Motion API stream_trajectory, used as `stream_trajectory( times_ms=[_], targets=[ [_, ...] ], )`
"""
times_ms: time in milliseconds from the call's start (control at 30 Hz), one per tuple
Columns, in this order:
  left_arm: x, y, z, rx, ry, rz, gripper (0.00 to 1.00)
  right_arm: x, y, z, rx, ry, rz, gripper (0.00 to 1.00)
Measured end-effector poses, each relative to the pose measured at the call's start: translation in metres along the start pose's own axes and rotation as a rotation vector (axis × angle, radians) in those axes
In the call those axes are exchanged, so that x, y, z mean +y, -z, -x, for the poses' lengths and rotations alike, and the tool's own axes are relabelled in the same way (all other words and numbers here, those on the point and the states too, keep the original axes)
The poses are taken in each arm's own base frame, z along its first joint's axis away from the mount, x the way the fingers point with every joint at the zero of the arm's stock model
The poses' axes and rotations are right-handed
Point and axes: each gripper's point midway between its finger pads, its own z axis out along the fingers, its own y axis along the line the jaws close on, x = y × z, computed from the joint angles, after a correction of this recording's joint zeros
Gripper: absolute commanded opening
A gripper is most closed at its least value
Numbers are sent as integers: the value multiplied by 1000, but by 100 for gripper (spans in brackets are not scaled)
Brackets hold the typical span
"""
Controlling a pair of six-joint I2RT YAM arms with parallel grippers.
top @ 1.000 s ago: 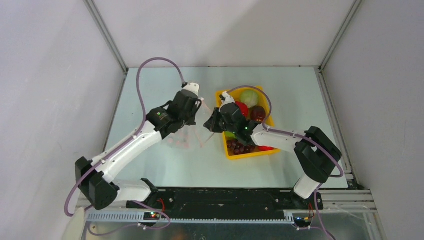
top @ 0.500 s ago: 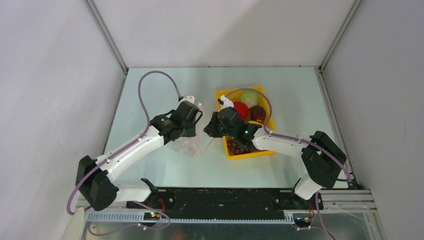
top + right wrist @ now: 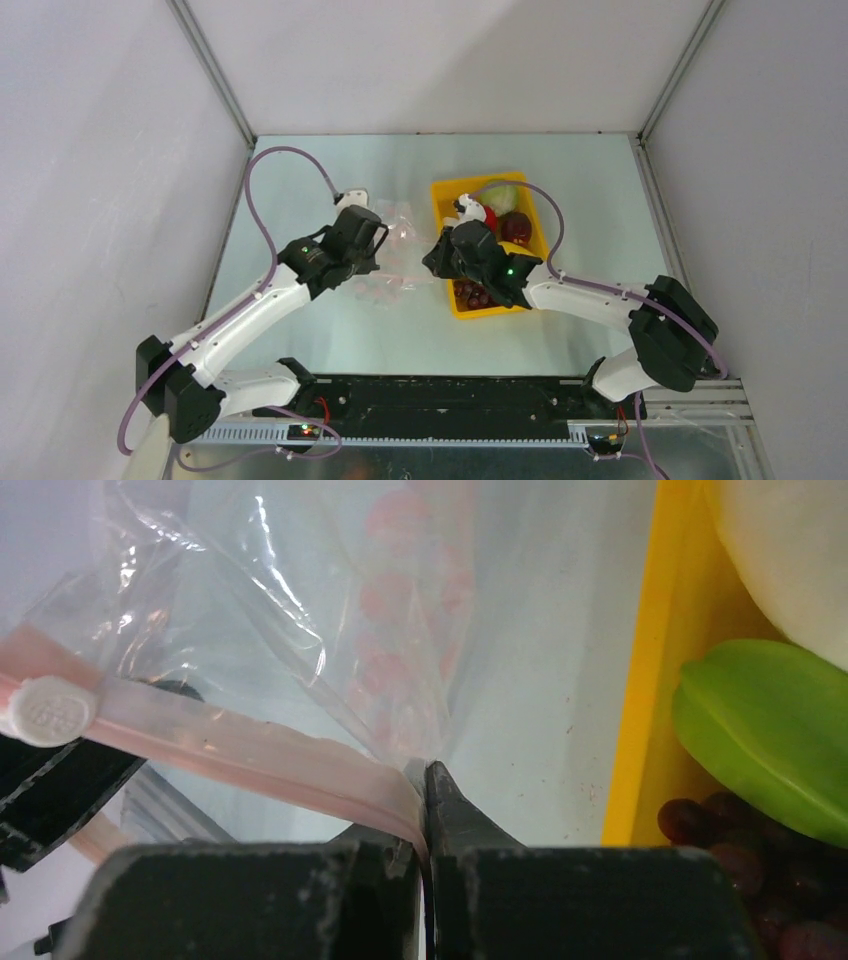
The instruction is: Place the food in the zip-top bag and seal the zipper
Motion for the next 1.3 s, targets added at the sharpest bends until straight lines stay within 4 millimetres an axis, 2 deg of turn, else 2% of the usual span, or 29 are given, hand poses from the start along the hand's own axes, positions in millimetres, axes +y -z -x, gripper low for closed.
stream_trajectory(
  times_ms=[133,233,300,333,400,567,733,867,933,967,1033,1100,1200,1300],
  targets=[
    [-3,-1,5,-14,10,-14,0,7,3,5,-17,34,40,36],
    [-6,-3,10,-27,13,-34,0,14,3,8,-27,49,77,49],
    [-9,-5,12,-31,11,-44,0,22,4,13,-40,56,113,66],
    [-10,-7,12,-27,8,-46,0,26,4,15,-44,59,129,82],
    [-13,-11,10,-12,0,-47,0,38,6,23,-59,78,167,97],
    [-14,-17,5,10,-14,-42,0,64,21,52,-140,151,243,99],
    [-15,-17,5,11,-15,-45,0,64,62,84,-234,193,226,100],
    [-19,-14,15,-1,-10,-51,0,40,96,111,-307,178,133,99],
    [-22,-13,20,-10,-6,-56,0,21,109,114,-316,151,70,99],
    [-23,-13,23,-13,-4,-58,0,3,114,117,-322,124,16,99],
    [-27,-14,27,-13,-4,-60,1,-36,123,108,-306,71,-108,99],
    [-30,-17,27,-4,-6,-63,1,-63,125,94,-276,47,-191,98],
    [-33,-21,22,19,-13,-72,1,-100,128,65,-200,27,-316,98],
    [-36,-24,18,36,-20,-78,3,-128,135,47,-143,6,-426,97]
  ],
)
